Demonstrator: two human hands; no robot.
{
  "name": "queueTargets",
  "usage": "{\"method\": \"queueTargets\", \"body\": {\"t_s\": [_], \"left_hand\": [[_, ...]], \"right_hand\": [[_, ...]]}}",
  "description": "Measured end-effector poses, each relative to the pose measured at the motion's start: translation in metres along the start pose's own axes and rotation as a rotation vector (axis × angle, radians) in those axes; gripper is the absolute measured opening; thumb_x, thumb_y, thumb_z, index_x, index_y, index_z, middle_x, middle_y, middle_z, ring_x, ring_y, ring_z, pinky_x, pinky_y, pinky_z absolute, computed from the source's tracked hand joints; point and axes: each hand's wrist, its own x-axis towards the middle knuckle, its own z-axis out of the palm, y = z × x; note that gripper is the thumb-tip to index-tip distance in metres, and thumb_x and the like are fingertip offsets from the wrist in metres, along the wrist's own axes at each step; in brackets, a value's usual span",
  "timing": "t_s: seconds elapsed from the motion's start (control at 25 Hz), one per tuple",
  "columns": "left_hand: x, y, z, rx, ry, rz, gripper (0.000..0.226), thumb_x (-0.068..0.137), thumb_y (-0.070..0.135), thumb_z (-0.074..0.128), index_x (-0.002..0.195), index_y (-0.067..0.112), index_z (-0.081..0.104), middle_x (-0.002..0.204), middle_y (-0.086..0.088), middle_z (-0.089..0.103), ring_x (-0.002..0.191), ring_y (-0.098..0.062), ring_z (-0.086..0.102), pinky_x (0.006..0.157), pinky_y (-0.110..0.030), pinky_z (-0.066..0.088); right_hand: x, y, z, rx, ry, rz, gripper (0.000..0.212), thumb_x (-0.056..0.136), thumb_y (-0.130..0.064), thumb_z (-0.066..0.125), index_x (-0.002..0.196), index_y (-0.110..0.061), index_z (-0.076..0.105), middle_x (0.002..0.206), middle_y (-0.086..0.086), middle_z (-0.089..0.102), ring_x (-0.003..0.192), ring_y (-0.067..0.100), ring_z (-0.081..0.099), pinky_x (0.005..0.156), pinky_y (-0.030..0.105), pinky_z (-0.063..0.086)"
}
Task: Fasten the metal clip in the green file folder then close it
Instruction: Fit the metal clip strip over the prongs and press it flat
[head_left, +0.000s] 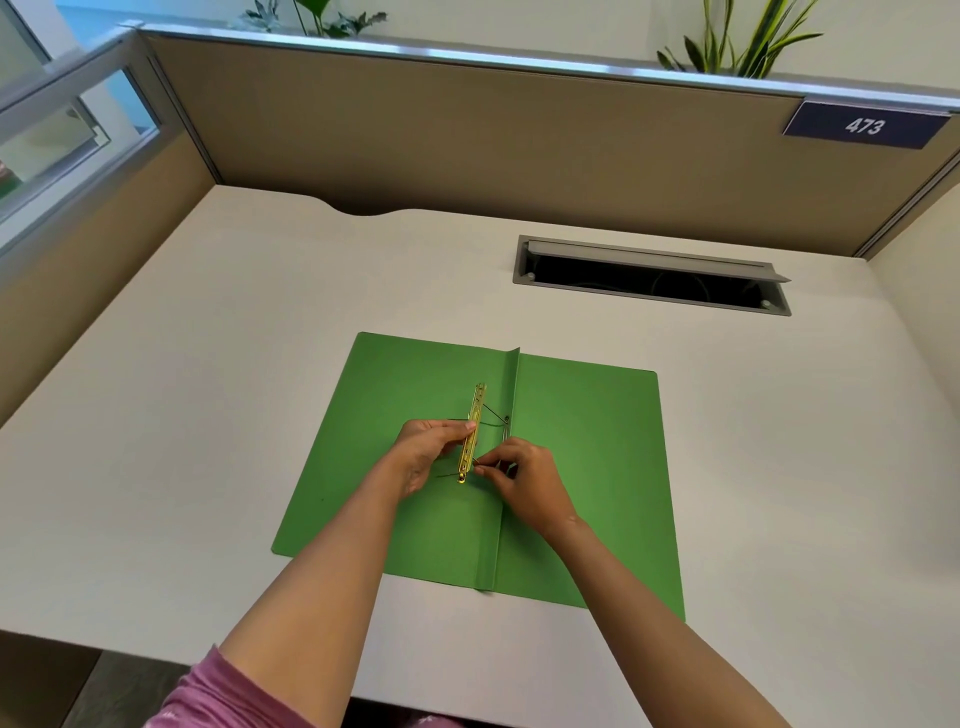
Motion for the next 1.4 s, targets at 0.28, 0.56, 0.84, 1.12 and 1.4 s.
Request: {"method": "queueTargets", "body": {"t_s": [0.28, 0.56, 0.84, 1.12, 1.4], "left_hand": [[-0.001, -0.001, 0.003, 0.078, -0.002, 0.013, 0.005, 0.079, 0.008, 0.076, 0.081, 0.004, 0.074, 0.087, -0.009, 0.075, 0.098, -0.028, 0.069, 0.109, -0.047, 0.045], [0.001, -0.006, 0.006, 0.152, 0.026, 0.035, 0.013, 0.076, 0.012, 0.080, 0.083, 0.003, 0.074, 0.093, -0.012, 0.076, 0.104, -0.032, 0.069, 0.108, -0.049, 0.045], [0.002, -0.011, 0.011, 0.223, 0.045, 0.085, 0.018, 0.069, 0.010, 0.086, 0.084, 0.012, 0.077, 0.093, -0.004, 0.077, 0.093, -0.016, 0.071, 0.098, -0.032, 0.048], [0.008, -0.013, 0.010, 0.270, 0.051, 0.101, 0.024, 0.067, 0.012, 0.088, 0.088, 0.013, 0.077, 0.095, 0.001, 0.075, 0.090, -0.004, 0.065, 0.082, -0.019, 0.044], [0.008, -0.013, 0.012, 0.329, 0.055, 0.139, 0.024, 0.071, 0.011, 0.086, 0.093, 0.009, 0.077, 0.092, 0.000, 0.074, 0.089, -0.006, 0.065, 0.086, -0.021, 0.047]], "right_hand": [[-0.002, 0.001, 0.001, 0.037, 0.025, 0.010, 0.010, 0.081, -0.020, 0.078, 0.090, -0.015, 0.079, 0.082, -0.006, 0.069, 0.072, 0.003, 0.062, 0.068, 0.009, 0.048], [-0.005, 0.001, -0.001, 0.088, 0.036, 0.013, 0.012, 0.078, -0.019, 0.080, 0.088, -0.014, 0.078, 0.083, -0.001, 0.070, 0.073, 0.008, 0.063, 0.069, 0.018, 0.054], [-0.011, 0.016, -0.017, 0.168, 0.226, 0.117, 0.009, 0.077, -0.015, 0.081, 0.085, -0.014, 0.077, 0.081, -0.003, 0.072, 0.074, 0.005, 0.066, 0.067, 0.010, 0.050], [0.000, 0.020, -0.028, 0.249, 0.292, 0.290, 0.009, 0.082, -0.017, 0.077, 0.090, -0.012, 0.077, 0.084, -0.001, 0.075, 0.077, 0.002, 0.067, 0.072, 0.009, 0.050], [0.018, 0.008, -0.027, 0.265, 0.227, 0.395, 0.023, 0.077, -0.020, 0.082, 0.092, -0.005, 0.074, 0.083, 0.005, 0.073, 0.074, 0.011, 0.066, 0.070, 0.014, 0.051]]}}
